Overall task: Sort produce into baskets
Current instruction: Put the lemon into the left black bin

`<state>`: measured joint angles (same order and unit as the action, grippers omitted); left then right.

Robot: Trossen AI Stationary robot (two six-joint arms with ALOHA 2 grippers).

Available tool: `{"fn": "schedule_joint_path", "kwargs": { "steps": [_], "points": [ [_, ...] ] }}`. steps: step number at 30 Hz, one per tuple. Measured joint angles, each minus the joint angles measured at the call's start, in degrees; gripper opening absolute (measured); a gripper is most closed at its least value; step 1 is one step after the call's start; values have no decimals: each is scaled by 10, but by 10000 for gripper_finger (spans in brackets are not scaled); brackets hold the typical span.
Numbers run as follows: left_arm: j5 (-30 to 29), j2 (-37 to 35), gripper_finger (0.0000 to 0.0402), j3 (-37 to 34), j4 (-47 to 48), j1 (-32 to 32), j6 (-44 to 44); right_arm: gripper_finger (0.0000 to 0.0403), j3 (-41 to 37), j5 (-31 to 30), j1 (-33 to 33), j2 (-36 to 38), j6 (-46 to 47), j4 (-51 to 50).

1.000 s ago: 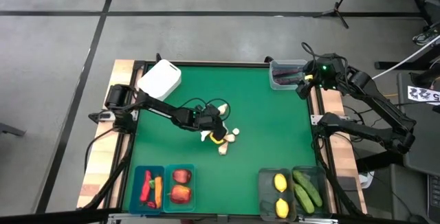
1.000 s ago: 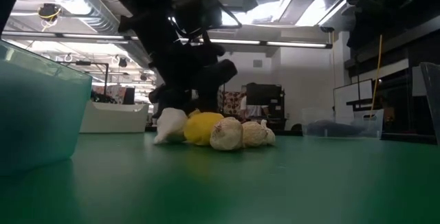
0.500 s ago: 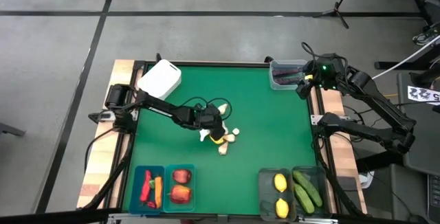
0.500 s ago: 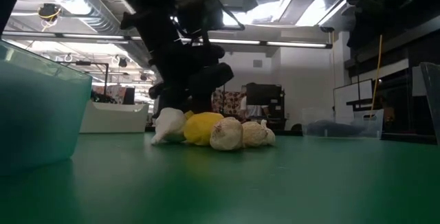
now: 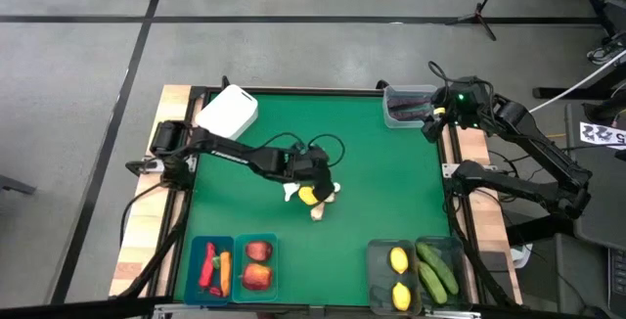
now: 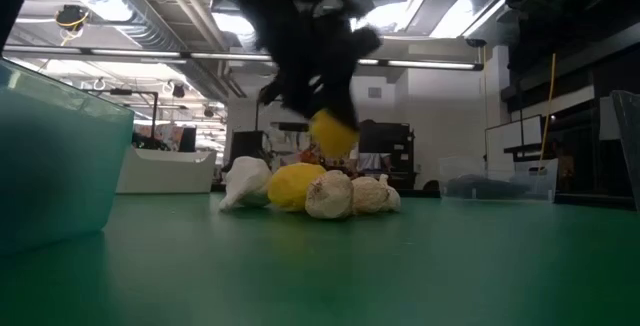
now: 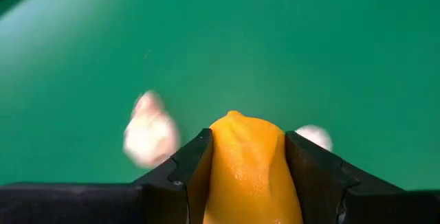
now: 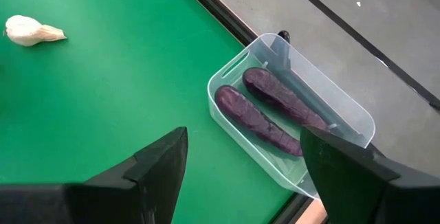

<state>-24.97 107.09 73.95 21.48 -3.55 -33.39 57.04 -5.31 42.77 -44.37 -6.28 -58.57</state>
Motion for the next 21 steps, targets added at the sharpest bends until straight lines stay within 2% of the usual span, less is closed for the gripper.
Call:
{"fn": "schedule_joint_path", "kwargs": {
  "steps": [4, 10, 14, 21],
  "points": [
    [1, 0, 155, 25, -66, -23, 62, 282, 0, 0, 0, 0, 0, 0],
    [88, -1, 155, 30, -261, -70, 189, 282, 0, 0, 0, 0, 0, 0],
    [107, -1, 155, 30, -365, -101, 250, 282, 0, 0, 0, 0, 0, 0],
    [150, 47, 155, 36, -512, -131, 303, 282, 0, 4, 0, 0, 12, 0]
  ]
}}
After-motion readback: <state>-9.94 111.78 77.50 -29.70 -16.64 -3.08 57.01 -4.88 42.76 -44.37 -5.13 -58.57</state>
